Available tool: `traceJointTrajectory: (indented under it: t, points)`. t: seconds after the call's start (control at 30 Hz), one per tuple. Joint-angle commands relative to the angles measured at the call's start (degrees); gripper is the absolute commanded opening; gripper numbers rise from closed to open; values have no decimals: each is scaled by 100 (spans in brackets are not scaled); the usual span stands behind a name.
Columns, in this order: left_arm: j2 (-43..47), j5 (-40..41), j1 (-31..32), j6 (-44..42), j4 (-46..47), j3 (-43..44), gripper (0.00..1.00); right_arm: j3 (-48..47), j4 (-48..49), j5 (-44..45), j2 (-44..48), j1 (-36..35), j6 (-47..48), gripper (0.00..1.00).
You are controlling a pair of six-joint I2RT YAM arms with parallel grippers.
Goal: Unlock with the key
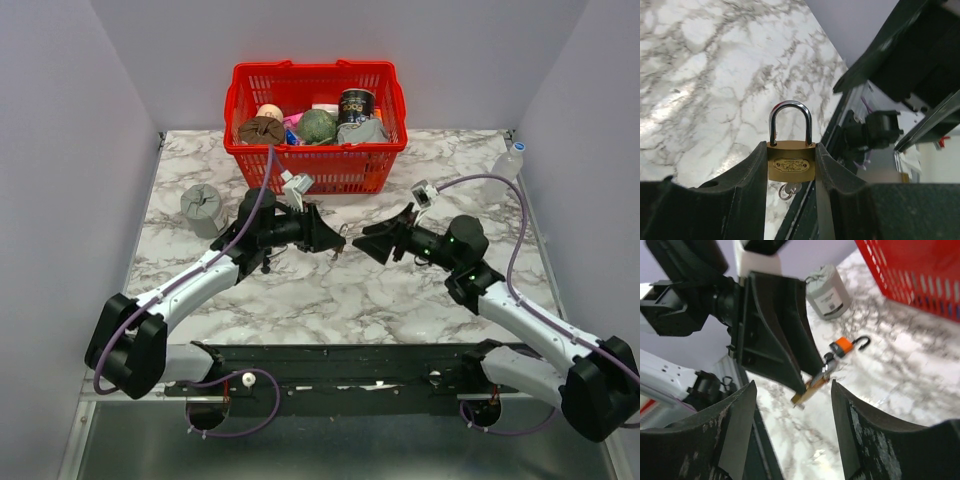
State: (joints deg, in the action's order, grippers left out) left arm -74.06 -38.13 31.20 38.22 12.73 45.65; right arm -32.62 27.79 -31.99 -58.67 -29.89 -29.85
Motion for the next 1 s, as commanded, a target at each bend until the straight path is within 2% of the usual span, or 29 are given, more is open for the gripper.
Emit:
traceJointTrajectory:
  t: [0.0, 0.1, 0.23, 0.3, 0.5, 0.73, 0.97]
  points:
    - [14, -1546, 0, -288, 256, -29, 0, -613, -1336, -631, 242, 27, 1463, 70]
    - [85, -2110, 0, -341, 326, -82, 0, -930, -1513, -1378, 67, 27, 1798, 70]
    - [225, -2471, -9, -411, 370, -109, 0, -1123, -1304, -2519, -232, 18, 1614, 71]
    - [261, -2603, -9, -429, 362, -100, 0, -1220, -1302, -2759, -381, -17, 1587, 71]
    - [269, -2840, -9, -219, 625, -144, 0, -1422, -1838, -2945, -557, -157, 2009, 70]
    - [287, -2858, 0, -130, 845, -188, 0, -1440, -1909, -3059, -706, -210, 2079, 68]
    - [305, -2884, -9, 63, 1152, -267, 0, -1405, -1979, -2998, -786, -219, 2141, 55]
